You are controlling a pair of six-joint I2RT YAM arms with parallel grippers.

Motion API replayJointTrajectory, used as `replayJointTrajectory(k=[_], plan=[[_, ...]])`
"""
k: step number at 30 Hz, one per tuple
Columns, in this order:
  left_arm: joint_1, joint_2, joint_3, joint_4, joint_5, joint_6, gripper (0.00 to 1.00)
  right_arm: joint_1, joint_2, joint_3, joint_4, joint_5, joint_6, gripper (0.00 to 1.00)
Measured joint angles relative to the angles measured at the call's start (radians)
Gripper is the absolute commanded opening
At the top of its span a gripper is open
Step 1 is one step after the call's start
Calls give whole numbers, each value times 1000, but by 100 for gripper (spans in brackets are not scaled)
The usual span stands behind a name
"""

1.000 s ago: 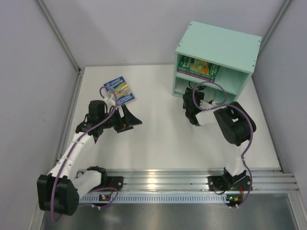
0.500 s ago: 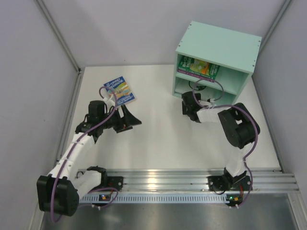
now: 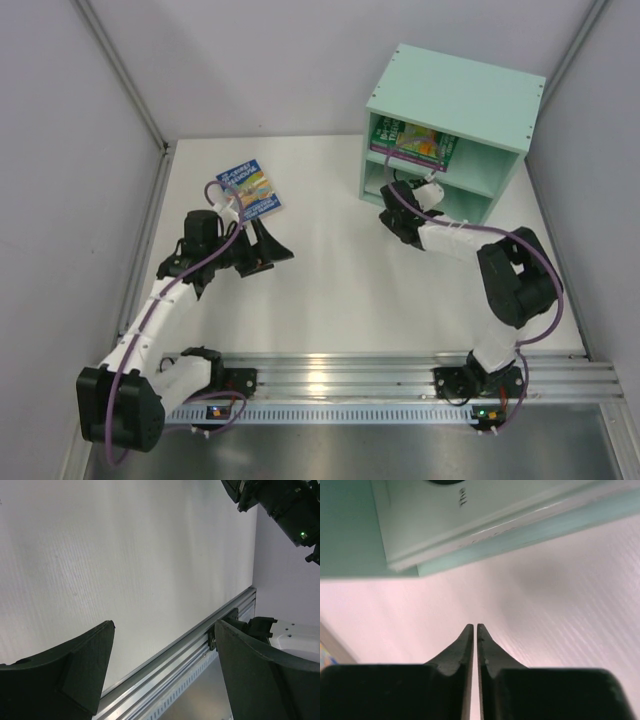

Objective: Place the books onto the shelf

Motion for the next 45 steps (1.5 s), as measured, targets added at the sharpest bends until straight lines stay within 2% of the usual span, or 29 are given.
replayJointTrajectory(k=[4, 7, 12, 16, 24, 31, 45], plan=[[0, -14, 0, 0, -36, 2, 86, 17, 1, 68, -83, -58, -328, 0], [0, -26, 0, 1, -68, 9, 86, 24, 28, 196, -172, -130, -593, 0], [0, -29, -2, 9, -130, 15, 86, 27, 88, 356, -234, -167, -927, 0], [0, -45, -26, 35, -161, 15, 86, 27, 107, 356, -258, -165, -1178, 0], [0, -45, -55, 63, -179, 15, 85, 26, 110, 192, -140, -189, -1571, 0], [0, -45, -56, 74, -186, 13, 85, 9, 163, 201, -65, -204, -1703, 0], [0, -44, -57, 78, -197, 14, 85, -8, 210, 215, 18, -137, -1810, 0]])
